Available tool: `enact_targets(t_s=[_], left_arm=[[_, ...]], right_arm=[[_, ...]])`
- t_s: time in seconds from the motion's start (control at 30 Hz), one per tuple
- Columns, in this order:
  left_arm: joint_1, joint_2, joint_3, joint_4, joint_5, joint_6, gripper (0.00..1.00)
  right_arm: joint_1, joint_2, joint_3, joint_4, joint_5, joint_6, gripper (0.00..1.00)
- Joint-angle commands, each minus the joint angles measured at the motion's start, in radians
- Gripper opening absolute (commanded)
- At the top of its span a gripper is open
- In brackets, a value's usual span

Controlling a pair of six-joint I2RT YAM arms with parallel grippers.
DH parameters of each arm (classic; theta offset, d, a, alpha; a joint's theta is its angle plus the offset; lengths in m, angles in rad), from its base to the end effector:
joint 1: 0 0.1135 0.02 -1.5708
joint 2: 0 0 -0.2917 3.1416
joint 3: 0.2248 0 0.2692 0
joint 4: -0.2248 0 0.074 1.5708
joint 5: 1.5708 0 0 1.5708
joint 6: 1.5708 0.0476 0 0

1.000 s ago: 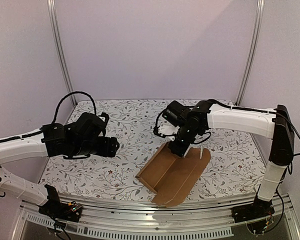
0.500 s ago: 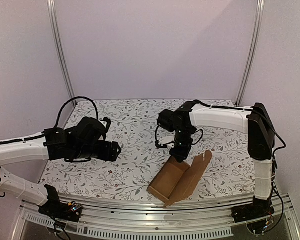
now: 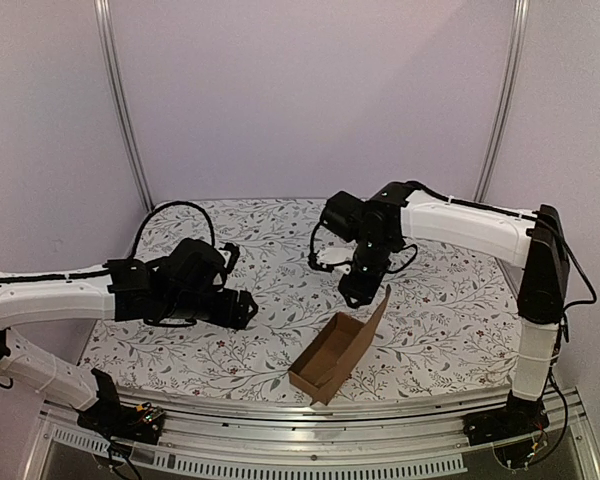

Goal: Fold the paper box

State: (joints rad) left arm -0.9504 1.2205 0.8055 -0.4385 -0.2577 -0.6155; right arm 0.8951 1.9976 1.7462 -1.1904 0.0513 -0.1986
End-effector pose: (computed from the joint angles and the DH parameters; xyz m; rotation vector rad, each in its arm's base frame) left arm 0.1628 -0.2071 0.2461 0.2883 2.4126 -0.4188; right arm 0.2680 0.3305 0.2513 -1.5572 2.5675 -0.0062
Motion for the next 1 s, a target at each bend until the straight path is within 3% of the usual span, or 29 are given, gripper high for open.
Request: enact_targets(t_s=[0.0, 0.3, 0.67, 0.97], left_arm=[[0.010, 0.080, 0.058, 0.076, 0.084, 0.044, 0.80], [0.001, 0.307, 0.190, 0.147, 0.239, 0.090, 0.78], [-0.033, 0.532, 0.349, 0.156, 0.379, 0.110, 0.63], [-0.048, 0.637, 0.417, 0.121, 0.376, 0.092, 0.48]], right_arm=[[-0.005, -0.183, -0.036, 0.089, 0.062, 0.049, 0.39], [-0.007, -0.538, -0.284, 0.307, 0.180, 0.172, 0.48], [-0.008, -0.838, -0.641, 0.388, 0.357, 0.359, 0.56], [-0.007, -0.942, -0.913, 0.516, 0.244, 0.572, 0.53]])
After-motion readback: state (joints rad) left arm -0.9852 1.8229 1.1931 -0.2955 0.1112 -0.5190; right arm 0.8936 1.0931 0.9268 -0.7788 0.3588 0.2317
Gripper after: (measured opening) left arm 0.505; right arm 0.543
